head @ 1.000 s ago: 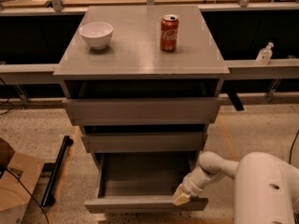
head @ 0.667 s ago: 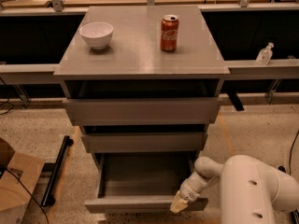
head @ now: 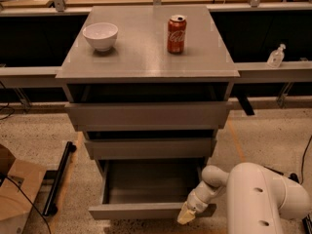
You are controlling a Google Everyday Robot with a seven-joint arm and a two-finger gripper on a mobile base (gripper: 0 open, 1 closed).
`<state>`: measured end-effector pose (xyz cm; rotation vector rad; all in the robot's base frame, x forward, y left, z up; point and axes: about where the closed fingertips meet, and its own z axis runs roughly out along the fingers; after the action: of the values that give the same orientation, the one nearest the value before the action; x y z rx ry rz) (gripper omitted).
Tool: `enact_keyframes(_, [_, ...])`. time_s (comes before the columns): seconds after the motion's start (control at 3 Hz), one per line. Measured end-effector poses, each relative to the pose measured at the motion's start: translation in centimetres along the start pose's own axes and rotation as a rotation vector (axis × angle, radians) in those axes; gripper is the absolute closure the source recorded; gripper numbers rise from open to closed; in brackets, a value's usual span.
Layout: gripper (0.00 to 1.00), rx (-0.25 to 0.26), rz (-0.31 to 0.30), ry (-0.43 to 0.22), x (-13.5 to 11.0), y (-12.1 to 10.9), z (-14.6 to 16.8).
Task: Close bottom drawer
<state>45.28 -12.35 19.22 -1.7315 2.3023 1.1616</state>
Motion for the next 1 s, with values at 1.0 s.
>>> enact_keyframes(1.0, [1.0,0.111,-0.077,-0.048,-0.6,-4.1,-0.1])
